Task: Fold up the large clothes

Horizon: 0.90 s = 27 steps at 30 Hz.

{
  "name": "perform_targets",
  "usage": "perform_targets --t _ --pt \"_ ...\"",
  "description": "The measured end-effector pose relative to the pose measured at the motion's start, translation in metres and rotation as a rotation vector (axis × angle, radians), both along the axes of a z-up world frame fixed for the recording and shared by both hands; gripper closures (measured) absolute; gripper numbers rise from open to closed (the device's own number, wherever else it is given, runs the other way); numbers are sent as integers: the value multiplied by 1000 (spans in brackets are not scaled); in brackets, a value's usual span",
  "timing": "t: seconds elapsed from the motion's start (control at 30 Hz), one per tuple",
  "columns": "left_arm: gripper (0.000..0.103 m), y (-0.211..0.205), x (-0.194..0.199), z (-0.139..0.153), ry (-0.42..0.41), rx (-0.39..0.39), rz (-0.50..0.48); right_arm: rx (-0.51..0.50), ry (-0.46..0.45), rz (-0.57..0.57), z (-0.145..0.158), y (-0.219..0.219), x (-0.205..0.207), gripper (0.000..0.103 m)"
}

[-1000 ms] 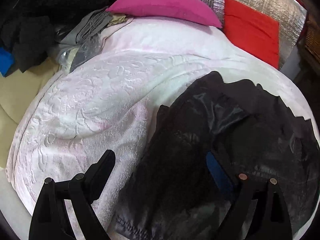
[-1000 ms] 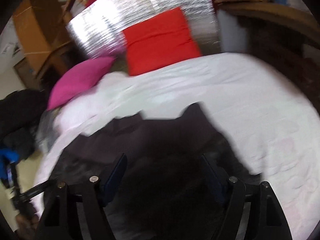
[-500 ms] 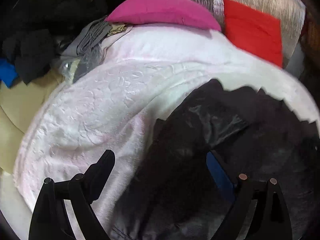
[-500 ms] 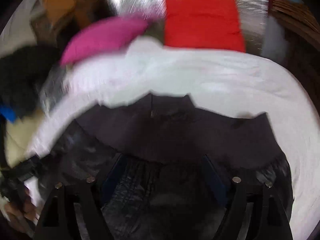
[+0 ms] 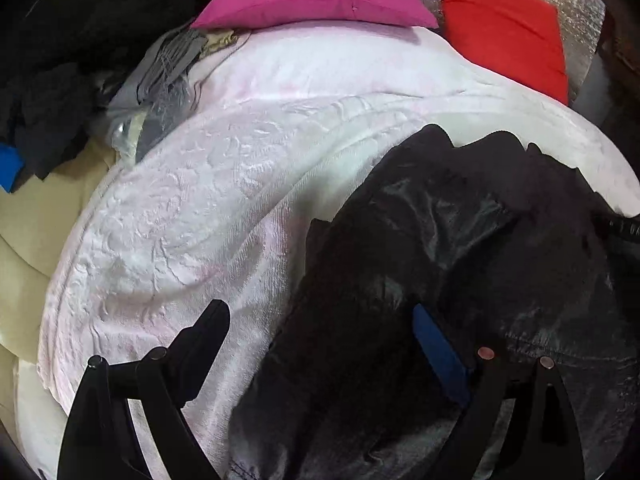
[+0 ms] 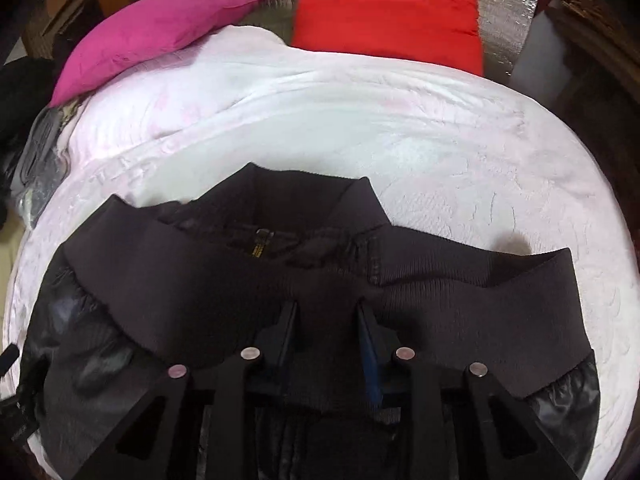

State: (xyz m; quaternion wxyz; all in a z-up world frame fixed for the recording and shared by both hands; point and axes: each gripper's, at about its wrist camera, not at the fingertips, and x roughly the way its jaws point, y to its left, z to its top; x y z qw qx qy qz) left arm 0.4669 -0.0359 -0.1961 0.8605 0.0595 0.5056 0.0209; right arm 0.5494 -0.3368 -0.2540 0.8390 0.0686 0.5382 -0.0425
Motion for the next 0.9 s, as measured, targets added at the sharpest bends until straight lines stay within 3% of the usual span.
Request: perform_targets --t 0.03,0.13,0.2,0.23,0.27,0.3,0.37,0.47,0.63,0.67,0.7,0.73,0.77,0.8,0.9 --pt "10 0 -1 2 -13 15 -4 19 -16 1 4 -1 -3 72" --pt "10 1 -3 13 -78 42 -22 215 -123 -17 28 -32 -28 71" --pt "10 5 0 22 -123 28 -35 351 -185 -87 44 -68 -51 64" --pt "10 7 6 26 -142 15 -37 393 -214 -132 51 -89 -63 51" --pt "10 9 11 29 -151 2 -39 397 -243 -178 57 -109 -73 17" --pt "10 11 21 31 -163 -14 -36 373 -288 -220 64 -127 -84 8" --pt "10 13 33 32 -170 -43 -36 335 -324 -273 69 -158 -94 8" --pt "10 13 58 17 -112 -124 -37 360 -241 -325 52 -194 -91 8" --pt "10 -7 77 -6 -32 -149 -55 301 -106 -248 12 -193 -56 9" --pt "10 -14 75 -7 -33 -156 -76 299 -84 -228 6 -190 -51 9" --pt "11 -23 74 -9 -27 -150 -99 284 -70 -203 1 -185 -47 18" --pt "26 -30 73 -14 -19 -130 -112 259 -51 -178 -3 -179 -44 32" --pt "48 -34 73 -17 -9 -116 -119 189 -13 -159 -7 -172 -41 55" --pt "49 -38 74 -22 6 -112 -121 113 6 -144 -9 -165 -40 68" --pt "50 -40 73 -23 -16 -86 -96 24 -62 -194 5 -164 -48 84"
